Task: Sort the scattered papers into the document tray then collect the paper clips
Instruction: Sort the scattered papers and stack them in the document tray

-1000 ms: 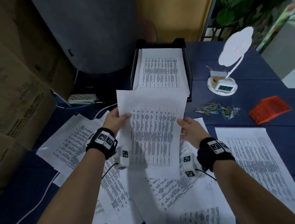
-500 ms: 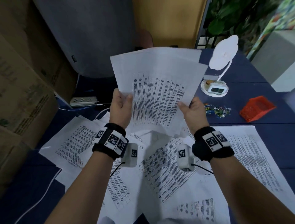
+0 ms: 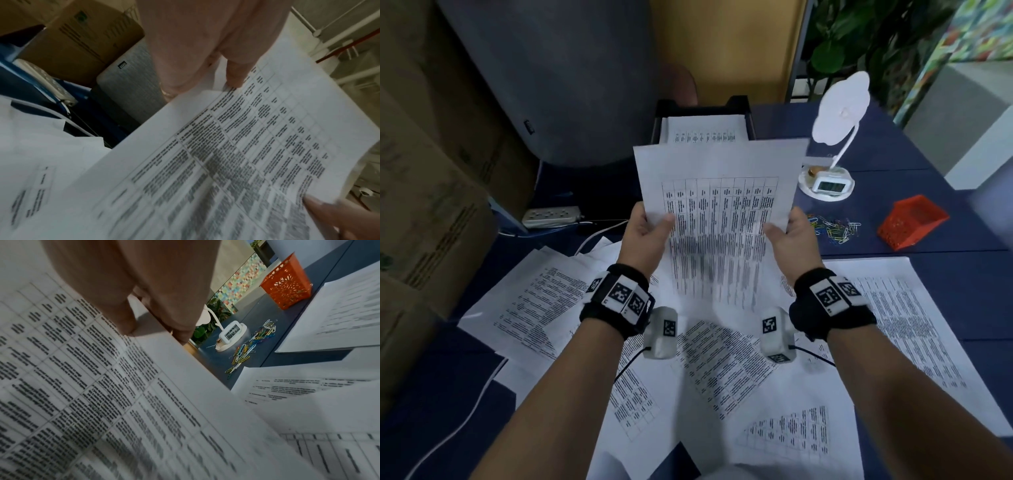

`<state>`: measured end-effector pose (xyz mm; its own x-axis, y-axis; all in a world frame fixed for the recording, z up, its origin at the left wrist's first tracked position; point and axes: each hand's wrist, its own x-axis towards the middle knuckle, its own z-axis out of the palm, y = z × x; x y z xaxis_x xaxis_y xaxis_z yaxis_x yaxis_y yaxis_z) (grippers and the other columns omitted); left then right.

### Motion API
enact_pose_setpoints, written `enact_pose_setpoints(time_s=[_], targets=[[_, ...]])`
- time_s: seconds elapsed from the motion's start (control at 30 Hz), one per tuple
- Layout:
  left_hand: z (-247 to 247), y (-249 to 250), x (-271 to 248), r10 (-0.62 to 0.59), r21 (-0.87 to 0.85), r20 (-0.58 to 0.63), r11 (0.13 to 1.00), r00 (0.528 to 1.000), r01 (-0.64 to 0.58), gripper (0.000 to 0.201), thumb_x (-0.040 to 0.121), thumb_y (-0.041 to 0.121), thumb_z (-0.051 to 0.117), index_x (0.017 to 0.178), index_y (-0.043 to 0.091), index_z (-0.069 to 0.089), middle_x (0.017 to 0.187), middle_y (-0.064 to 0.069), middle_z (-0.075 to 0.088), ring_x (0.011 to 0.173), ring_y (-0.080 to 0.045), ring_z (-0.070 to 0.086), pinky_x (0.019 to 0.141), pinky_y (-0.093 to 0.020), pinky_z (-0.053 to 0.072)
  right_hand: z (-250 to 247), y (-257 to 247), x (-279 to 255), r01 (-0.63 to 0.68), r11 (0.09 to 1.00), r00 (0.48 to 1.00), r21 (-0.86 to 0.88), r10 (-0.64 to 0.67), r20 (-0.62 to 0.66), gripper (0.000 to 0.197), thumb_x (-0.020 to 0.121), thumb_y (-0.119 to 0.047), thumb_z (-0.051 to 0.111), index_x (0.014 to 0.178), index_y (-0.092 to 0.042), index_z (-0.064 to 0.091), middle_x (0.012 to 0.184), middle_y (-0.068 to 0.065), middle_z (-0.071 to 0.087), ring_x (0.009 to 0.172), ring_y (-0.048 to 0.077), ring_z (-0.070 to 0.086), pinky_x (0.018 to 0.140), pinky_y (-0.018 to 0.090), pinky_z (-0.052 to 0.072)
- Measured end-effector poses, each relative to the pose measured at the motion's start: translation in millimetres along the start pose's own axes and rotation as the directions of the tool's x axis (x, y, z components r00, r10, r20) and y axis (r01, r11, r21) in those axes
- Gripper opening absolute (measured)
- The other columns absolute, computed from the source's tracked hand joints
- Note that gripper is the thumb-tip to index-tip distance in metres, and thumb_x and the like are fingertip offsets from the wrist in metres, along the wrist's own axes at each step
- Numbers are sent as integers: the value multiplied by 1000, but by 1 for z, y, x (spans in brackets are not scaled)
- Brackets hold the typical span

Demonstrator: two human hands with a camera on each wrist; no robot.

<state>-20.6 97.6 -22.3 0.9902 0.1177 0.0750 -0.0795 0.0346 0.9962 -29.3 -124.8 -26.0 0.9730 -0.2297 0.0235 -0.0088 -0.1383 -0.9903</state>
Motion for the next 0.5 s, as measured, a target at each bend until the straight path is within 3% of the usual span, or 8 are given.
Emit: enact_pose_setpoints(time_s=[0.13, 0.23, 0.3, 0.4, 0.5], targets=[[5, -17, -5, -131, 152, 49, 981, 990, 123, 13, 95, 17, 56, 107, 17, 52, 96, 3, 62, 89, -12, 59, 83, -30, 49, -21, 10, -4, -86, 995, 996, 45, 87, -16, 31, 91, 7, 52, 118, -8, 53, 114, 4, 64, 100, 15, 62, 91, 27, 49], [4, -45, -11, -220, 312, 93, 933, 971, 181, 13, 95, 19, 55, 107, 19, 57, 107, -2, 65, 102, -23, 61, 95, -41, 49, -40, 29, -11, -184, 982, 983, -37, 184, -11, 28, 90, 5, 53, 114, -10, 58, 112, 6, 65, 95, 18, 62, 84, 26, 49], [6, -61, -15, -285, 399, 110, 890, 952, 220, 11, 96, 16, 52, 105, 17, 59, 113, -8, 65, 103, -24, 61, 98, -44, 47, -53, 44, -16, -253, 963, 967, -97, 250, -44, 26, 90, 3, 55, 111, -10, 60, 111, 8, 66, 95, 22, 61, 84, 31, 49], [11, -79, -22, -375, 618, 101, 750, 922, 237, 19, 97, 17, 49, 113, 11, 58, 118, -13, 62, 103, -26, 58, 90, -33, 46, -71, 68, -22, -370, 916, 928, -159, 357, -103, 21, 89, 2, 55, 104, -11, 61, 107, 13, 66, 91, 26, 60, 86, 39, 49], [20, -90, -36, -471, 806, 97, 554, 877, 208, 34, 93, 31, 53, 119, 9, 55, 116, -8, 58, 105, -27, 56, 84, -31, 46, -87, 88, -28, -464, 865, 885, -192, 446, -133, 20, 88, 2, 53, 106, -4, 59, 109, 18, 65, 91, 26, 59, 88, 42, 50]])
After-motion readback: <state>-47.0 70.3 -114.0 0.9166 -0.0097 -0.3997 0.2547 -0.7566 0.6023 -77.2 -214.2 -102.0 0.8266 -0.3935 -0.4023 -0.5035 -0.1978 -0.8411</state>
